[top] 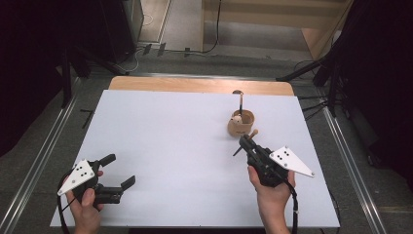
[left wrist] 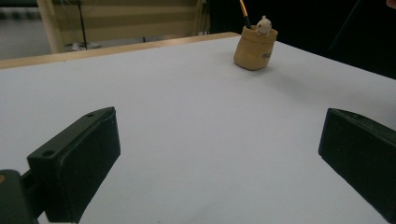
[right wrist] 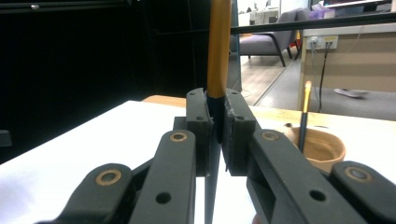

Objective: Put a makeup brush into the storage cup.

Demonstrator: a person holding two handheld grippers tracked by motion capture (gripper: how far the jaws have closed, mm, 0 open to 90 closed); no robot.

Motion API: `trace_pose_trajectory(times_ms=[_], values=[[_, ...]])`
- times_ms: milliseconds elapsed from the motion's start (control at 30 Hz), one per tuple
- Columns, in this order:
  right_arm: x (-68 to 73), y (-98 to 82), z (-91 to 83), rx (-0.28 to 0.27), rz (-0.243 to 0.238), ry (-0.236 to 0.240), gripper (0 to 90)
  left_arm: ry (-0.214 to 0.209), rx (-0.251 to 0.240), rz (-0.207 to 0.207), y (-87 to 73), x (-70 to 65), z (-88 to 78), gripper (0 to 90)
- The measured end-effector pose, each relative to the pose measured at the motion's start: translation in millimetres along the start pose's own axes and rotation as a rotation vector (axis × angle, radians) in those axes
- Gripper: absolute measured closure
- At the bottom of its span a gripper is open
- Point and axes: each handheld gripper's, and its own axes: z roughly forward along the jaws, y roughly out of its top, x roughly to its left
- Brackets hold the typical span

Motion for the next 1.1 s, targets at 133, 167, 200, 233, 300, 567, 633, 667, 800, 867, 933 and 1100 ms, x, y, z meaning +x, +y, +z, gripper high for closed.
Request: trace_pose_trajectory(times_ms=[133, 167, 200, 233, 300, 567, 633, 667, 800, 867, 933, 1100], values=[[-8.1, 3.7, 0.6, -0.002, 0.000, -0.021, 84.3, 0.039, -0.011, -0.003, -2.2, 1.8, -4.7, 0.0], [-9.9, 5.3, 1.0, -0.003, 0.000, -0.027, 84.3, 0.044, -0.012, 0.001, -2.5, 2.4, -6.3, 0.0], [-11.8, 7.2, 1.7, -0.001, -0.008, -0.029, 84.3, 0.048, -0.014, 0.000, -2.9, 2.8, -7.5, 0.0], [-13.3, 9.4, 2.6, 0.000, -0.018, -0.031, 84.3, 0.049, -0.017, -0.001, -3.4, 3.4, -8.6, 0.0], [-16.3, 14.5, 4.8, 0.001, -0.039, -0.030, 84.3, 0.053, -0.021, -0.007, -4.5, 4.6, -10.3, 0.0], [-28.6, 30.3, 16.0, -0.021, -0.087, -0.053, 84.3, 0.063, -0.018, -0.010, -6.7, 8.1, -14.9, 0.0], [-32.7, 32.5, 18.8, -0.026, -0.089, -0.068, 84.3, 0.061, -0.019, -0.013, -6.9, 8.3, -15.2, 0.0], [-34.6, 33.4, 20.2, -0.025, -0.088, -0.075, 84.3, 0.062, -0.018, -0.013, -6.9, 8.4, -15.5, 0.0], [-41.2, 36.6, 27.3, -0.026, -0.094, -0.088, 84.3, 0.062, -0.022, -0.020, -7.4, 10.6, -17.1, 0.0], [-44.6, 37.9, 30.6, -0.024, -0.091, -0.093, 84.3, 0.066, -0.024, -0.022, -7.6, 12.0, -18.7, 0.0], [-48.5, 39.4, 33.7, -0.035, -0.081, -0.093, 84.2, 0.067, -0.030, -0.027, -7.7, 13.1, -19.9, 0.0], [-55.7, 43.7, 42.9, -0.043, -0.095, -0.103, 84.2, 0.071, -0.026, -0.025, -8.5, 14.3, -21.1, 0.0]])
